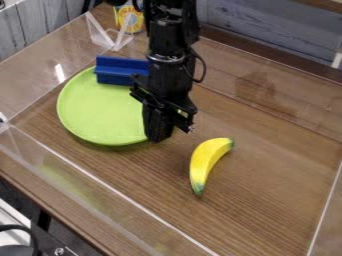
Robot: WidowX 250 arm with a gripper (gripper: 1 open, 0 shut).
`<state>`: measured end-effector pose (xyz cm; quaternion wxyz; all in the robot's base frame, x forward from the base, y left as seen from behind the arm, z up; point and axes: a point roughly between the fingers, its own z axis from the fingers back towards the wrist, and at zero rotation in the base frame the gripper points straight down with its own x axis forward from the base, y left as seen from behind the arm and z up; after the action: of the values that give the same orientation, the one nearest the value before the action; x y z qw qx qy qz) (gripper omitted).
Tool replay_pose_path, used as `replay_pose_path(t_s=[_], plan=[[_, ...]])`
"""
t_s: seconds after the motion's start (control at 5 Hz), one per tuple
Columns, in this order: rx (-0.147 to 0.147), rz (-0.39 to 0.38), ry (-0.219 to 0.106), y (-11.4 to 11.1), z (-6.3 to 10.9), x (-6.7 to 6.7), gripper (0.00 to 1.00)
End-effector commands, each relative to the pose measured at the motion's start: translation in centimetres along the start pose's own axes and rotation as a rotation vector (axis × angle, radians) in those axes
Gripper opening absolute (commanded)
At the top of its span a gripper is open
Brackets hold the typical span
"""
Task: Remove the banana from inside the green plate and put it on the table
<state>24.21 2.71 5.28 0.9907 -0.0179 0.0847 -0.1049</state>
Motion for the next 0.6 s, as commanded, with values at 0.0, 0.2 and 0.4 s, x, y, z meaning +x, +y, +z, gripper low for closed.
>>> replay_pose_path(t_s=[0.0,0.2,0.4], plan=[[0.017,0.001,-0.072,-1.1,1.4,1.4,1.00],[0.011,0.016,-0.087,-1.2,2.5,2.4,1.00],[0.008,0.029,-0.124,-1.3,4.8,3.8,1.00]])
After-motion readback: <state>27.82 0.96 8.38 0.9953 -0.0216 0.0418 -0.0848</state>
